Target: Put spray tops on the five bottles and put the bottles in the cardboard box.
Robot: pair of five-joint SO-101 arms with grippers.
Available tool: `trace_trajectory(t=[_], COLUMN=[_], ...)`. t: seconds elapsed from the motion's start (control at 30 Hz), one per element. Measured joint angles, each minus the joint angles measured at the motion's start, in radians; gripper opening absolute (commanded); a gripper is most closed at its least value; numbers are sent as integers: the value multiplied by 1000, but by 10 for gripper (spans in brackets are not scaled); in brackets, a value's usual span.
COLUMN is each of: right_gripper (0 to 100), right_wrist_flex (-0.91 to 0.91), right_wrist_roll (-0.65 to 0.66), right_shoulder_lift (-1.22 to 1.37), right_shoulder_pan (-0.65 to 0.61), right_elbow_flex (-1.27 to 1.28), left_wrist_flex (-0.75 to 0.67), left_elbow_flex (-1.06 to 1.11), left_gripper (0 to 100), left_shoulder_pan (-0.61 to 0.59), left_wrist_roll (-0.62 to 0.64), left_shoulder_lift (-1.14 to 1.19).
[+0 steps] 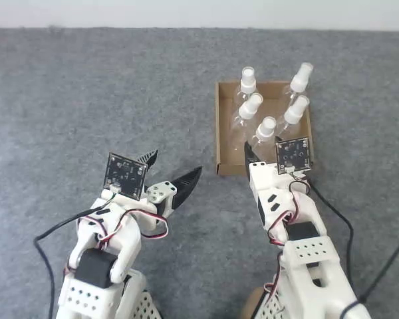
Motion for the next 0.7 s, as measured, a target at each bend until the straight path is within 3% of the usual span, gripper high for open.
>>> trace_trajectory(t=[0.7], right_gripper=[7], right_wrist_flex=[0], right_wrist_roll=[75], right_shoulder_lift=[0], right_shoulder_pan=[-2], right_elbow_flex=[0], left_wrist_flex=[0], left_elbow_flex=[0], left_gripper=[312], left_shoulder_pan=[0], left_wrist_roll=[0], left_shoulder_lift=[0])
